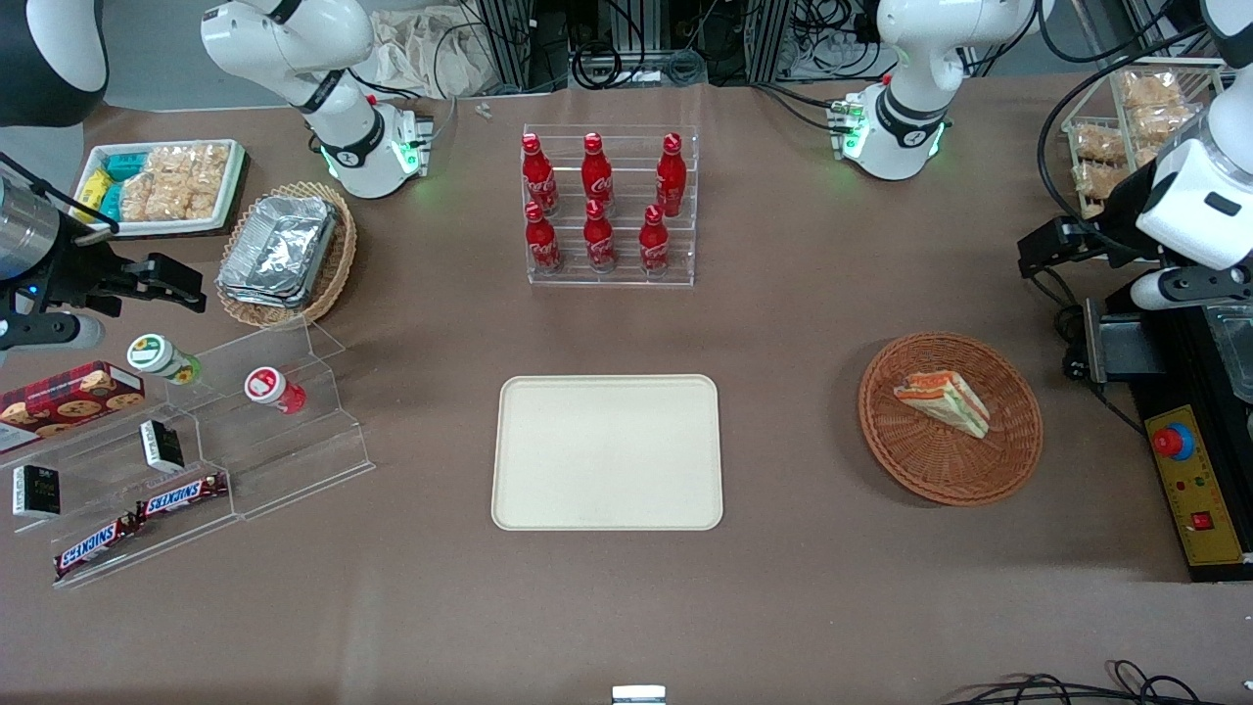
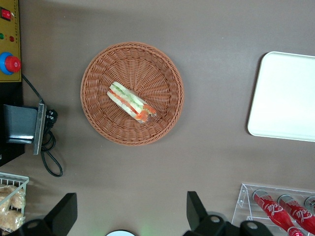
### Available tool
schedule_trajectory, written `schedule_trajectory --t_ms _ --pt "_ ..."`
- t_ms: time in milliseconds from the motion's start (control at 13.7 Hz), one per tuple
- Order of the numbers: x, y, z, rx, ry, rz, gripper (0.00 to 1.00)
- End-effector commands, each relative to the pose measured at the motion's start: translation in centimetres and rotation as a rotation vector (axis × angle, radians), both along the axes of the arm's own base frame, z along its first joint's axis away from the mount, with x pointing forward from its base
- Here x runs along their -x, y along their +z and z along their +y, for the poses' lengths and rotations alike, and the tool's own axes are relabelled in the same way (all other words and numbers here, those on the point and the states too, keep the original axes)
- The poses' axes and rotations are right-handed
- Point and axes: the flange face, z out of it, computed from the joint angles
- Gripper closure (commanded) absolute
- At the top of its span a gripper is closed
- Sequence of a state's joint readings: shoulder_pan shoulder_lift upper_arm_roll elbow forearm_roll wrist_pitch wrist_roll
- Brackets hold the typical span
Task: Place sandwich from basket to tray
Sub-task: 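Move the left gripper over the sandwich in the wicker basket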
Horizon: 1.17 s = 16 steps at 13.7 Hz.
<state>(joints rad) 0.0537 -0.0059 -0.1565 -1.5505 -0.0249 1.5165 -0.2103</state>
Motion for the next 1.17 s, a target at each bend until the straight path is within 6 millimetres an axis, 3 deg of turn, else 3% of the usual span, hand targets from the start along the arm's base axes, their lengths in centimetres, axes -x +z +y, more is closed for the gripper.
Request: schedule_trajectory --t_ms 0,293,439,1098 --pt "-0.2 0.4 -0.1 -0.005 0.008 -0.005 0.0" --pt "-0.5 -0.5 0.5 -0.03 0.086 0.008 0.0" --pt "-1.0 -3.0 0.6 -0.034 0.199 0.02 0.0" --pt "-3.0 -19.6 1.3 -0.031 0.635 -0.004 0.0"
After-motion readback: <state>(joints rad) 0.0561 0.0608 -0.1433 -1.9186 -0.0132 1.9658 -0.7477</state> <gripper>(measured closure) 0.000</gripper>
